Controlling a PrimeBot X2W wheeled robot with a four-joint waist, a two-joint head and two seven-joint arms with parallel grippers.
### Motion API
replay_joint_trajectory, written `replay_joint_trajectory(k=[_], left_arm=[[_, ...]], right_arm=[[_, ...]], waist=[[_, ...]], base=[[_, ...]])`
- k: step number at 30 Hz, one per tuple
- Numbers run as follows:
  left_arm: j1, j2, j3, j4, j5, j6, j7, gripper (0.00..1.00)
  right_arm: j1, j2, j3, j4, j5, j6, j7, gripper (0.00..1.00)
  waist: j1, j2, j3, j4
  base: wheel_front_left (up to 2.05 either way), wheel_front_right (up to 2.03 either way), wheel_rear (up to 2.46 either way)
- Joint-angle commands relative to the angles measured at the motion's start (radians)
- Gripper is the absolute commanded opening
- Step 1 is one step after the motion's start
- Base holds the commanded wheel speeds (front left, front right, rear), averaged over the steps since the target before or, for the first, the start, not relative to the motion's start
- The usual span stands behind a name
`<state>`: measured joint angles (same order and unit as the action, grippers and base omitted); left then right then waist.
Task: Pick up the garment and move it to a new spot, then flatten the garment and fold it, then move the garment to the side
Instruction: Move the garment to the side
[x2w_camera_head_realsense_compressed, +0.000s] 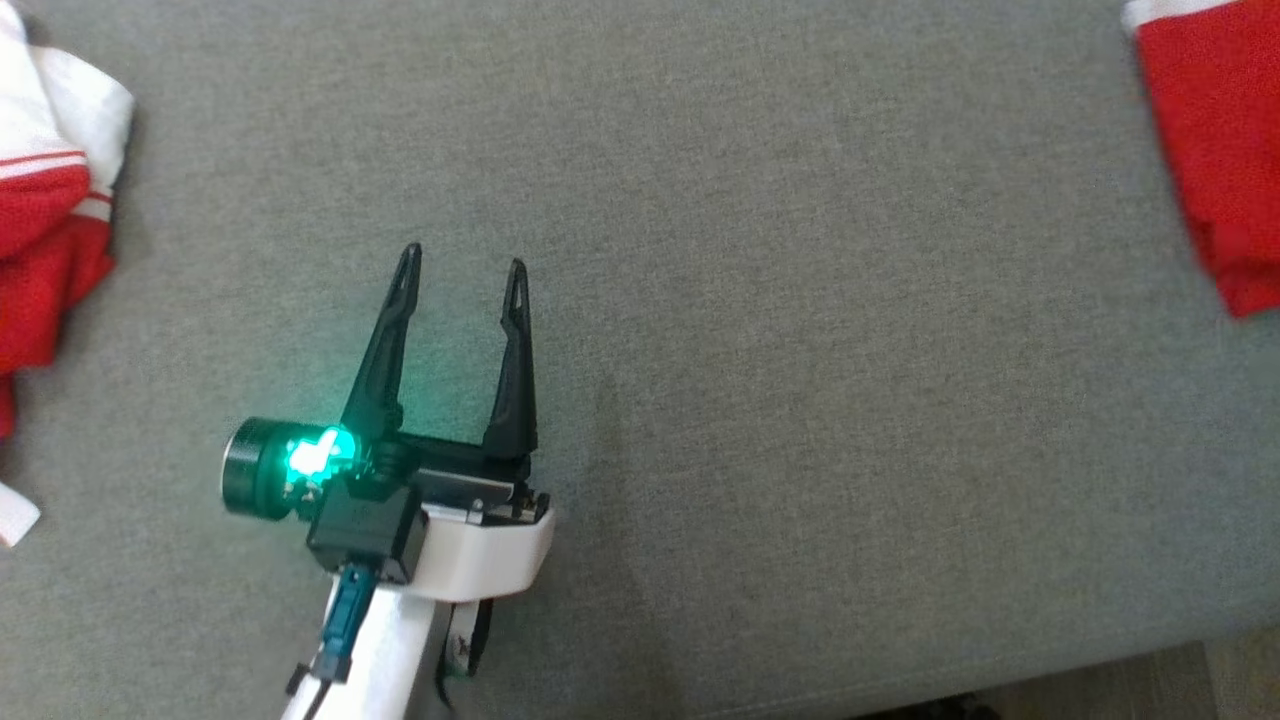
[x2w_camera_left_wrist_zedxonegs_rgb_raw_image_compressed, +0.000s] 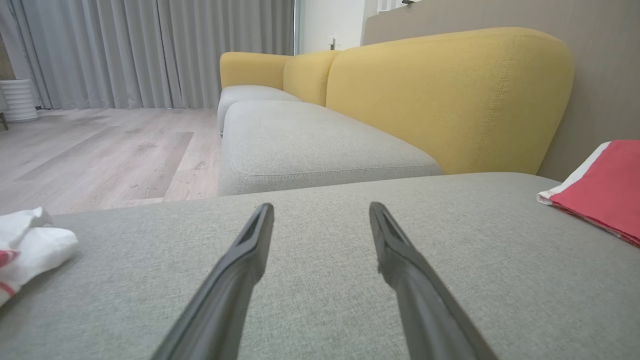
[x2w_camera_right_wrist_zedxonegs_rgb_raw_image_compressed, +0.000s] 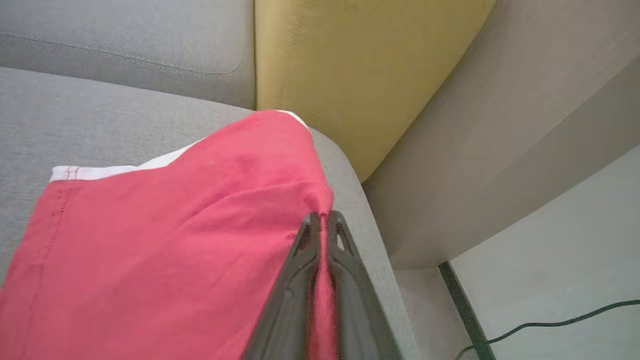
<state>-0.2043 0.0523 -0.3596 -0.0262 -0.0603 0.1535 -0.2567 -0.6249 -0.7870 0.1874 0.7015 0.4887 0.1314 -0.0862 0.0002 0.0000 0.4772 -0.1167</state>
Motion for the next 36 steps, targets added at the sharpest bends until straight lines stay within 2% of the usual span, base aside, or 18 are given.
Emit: replay_joint_trajectory(k=[1,2,3,4,9,10,11,12,22,28,36], left_arm=[[-0.023,-0.002,0.027,-0.026,0.009,-0.010,-0.005,1.00],[-0.026,-0.002,0.028,-0.023,0.009,-0.013,-0.005,1.00],[-0.026,-0.002,0.028,-0.023,0.009,-0.013,-0.005,1.00],[-0.029,-0.002,0.030,-0.020,0.007,-0.015,-0.005,1.00],[-0.024,-0.002,0.036,-0.009,-0.015,-0.016,-0.005,1.00],[-0.017,-0.002,0.037,-0.008,-0.023,-0.016,-0.005,1.00],[0.002,-0.002,0.042,-0.008,-0.043,-0.014,-0.005,1.00],[0.013,-0.002,0.045,-0.006,-0.050,-0.015,-0.005,1.00],[0.120,-0.002,0.081,0.029,-0.065,0.021,-0.005,1.00],[0.195,-0.002,0.088,0.057,-0.059,0.022,-0.005,1.00],[0.293,-0.002,0.111,0.038,-0.058,0.049,-0.005,1.00]], right_arm=[[0.001,-0.064,-0.035,-0.016,-0.036,-0.001,-0.008,0.27],[0.001,-0.065,-0.052,-0.013,-0.055,-0.001,-0.012,0.93],[0.001,-0.065,-0.052,-0.013,-0.055,-0.001,-0.012,0.93],[0.001,-0.063,-0.068,-0.010,-0.079,-0.001,-0.019,1.00],[0.034,0.014,-0.117,-0.022,-0.177,-0.001,-0.025,1.00],[0.047,0.039,-0.122,-0.030,-0.187,-0.001,-0.027,1.00],[0.075,0.104,-0.133,-0.053,-0.180,-0.001,-0.031,1.00],[0.092,0.134,-0.133,-0.067,-0.175,-0.001,-0.035,1.00],[0.302,0.415,-0.040,-0.168,-0.143,-0.001,-0.143,1.00],[0.429,0.576,0.015,-0.215,-0.104,-0.001,-0.174,1.00],[0.608,0.672,0.008,-0.450,-0.193,-0.001,-0.175,1.00]], waist=[[-0.0002,0.0000,0.024,-0.005],[-0.0002,0.0000,0.026,-0.004],[-0.0002,0.0000,0.026,-0.004],[-0.0002,0.0000,0.026,-0.002],[-0.0002,0.0000,-0.023,0.010],[-0.0002,0.0000,-0.039,0.013],[-0.0002,0.0000,-0.074,0.017],[-0.0002,0.0000,-0.091,0.019],[-0.0002,0.0000,-0.296,0.071],[-0.0002,0.0000,-0.414,0.107],[-0.0002,0.0000,-0.504,0.130]], base=[[0.00,0.00,0.00],[0.00,0.00,0.00],[0.00,0.00,0.00],[0.00,0.00,0.00],[0.00,0.00,0.00],[0.00,0.00,0.00],[0.00,0.00,0.00],[0.00,0.00,0.00],[0.00,0.00,0.00],[0.00,0.00,0.00],[0.00,0.00,0.00]])
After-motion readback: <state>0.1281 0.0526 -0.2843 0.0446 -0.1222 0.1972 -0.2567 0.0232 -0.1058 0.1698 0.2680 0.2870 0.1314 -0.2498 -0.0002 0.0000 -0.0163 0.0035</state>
